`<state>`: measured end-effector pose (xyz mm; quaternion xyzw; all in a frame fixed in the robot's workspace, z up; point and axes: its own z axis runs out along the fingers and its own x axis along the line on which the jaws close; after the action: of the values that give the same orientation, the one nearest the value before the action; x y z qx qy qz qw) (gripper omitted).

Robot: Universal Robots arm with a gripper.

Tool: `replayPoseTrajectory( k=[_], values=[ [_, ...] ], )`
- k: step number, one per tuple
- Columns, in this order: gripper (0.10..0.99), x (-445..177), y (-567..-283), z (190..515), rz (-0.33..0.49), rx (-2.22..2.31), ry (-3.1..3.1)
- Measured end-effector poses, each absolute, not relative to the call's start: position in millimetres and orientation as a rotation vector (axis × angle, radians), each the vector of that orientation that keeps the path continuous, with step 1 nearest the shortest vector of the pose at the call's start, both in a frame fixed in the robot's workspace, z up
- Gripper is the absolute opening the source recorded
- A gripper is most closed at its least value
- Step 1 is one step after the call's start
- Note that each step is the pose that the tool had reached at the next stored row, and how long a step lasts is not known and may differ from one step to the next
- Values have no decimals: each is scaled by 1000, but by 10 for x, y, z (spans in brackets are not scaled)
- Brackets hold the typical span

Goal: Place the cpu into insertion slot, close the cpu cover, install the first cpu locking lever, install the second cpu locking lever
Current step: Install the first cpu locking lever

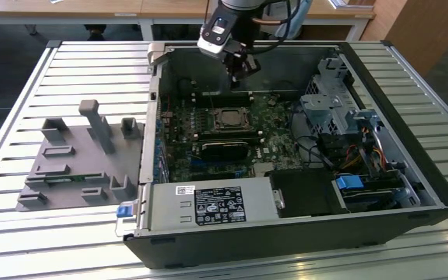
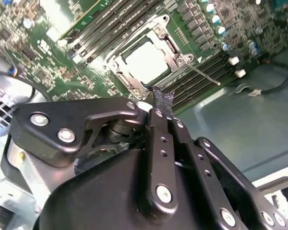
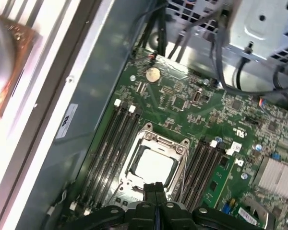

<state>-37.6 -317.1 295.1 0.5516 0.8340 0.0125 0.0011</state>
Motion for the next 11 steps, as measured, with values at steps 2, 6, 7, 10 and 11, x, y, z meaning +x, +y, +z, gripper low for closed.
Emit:
replayPoseTrajectory(
  k=[2,6,7,10,11],
  values=[
    [106,-376,-3171,2952,39,1691,2645],
    [106,-376,-3171,2951,39,1604,2700],
    [106,-376,-3171,2951,39,1578,2715],
    [106,-376,-3171,2950,39,1507,2756],
    [106,-376,-3171,2950,39,1483,2769]
  ],
)
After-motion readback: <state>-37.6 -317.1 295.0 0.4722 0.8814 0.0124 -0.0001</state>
